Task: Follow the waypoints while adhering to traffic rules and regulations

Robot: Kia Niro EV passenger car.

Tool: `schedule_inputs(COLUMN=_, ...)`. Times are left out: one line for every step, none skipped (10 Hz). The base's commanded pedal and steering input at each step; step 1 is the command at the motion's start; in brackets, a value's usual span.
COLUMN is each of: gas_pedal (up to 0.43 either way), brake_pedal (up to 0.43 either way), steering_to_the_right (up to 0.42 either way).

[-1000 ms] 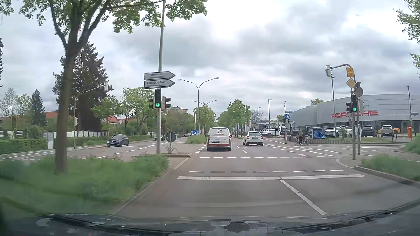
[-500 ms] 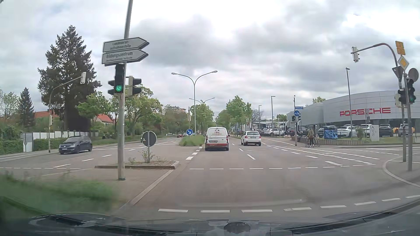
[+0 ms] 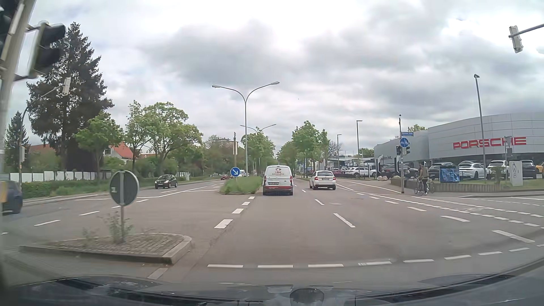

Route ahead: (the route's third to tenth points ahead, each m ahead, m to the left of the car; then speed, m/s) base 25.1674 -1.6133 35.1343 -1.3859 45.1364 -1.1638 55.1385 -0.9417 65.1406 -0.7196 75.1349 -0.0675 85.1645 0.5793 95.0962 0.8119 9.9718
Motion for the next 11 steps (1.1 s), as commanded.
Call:
schedule_inputs(gas_pedal=0.169, brake_pedal=0.0, steering_to_the_right=0.004)
schedule_inputs(gas_pedal=0.169, brake_pedal=0.0, steering_to_the_right=0.003)
schedule_inputs(gas_pedal=0.169, brake_pedal=0.0, steering_to_the_right=0.003)
schedule_inputs(gas_pedal=0.169, brake_pedal=0.0, steering_to_the_right=0.003)
schedule_inputs(gas_pedal=0.169, brake_pedal=0.0, steering_to_the_right=0.003)
schedule_inputs(gas_pedal=0.169, brake_pedal=0.0, steering_to_the_right=0.003)
schedule_inputs(gas_pedal=0.169, brake_pedal=0.0, steering_to_the_right=0.002)
schedule_inputs(gas_pedal=0.169, brake_pedal=0.0, steering_to_the_right=0.001)
schedule_inputs(gas_pedal=0.157, brake_pedal=0.0, steering_to_the_right=0.0)
schedule_inputs(gas_pedal=0.157, brake_pedal=0.0, steering_to_the_right=0.0)
schedule_inputs(gas_pedal=0.157, brake_pedal=0.0, steering_to_the_right=0.0)
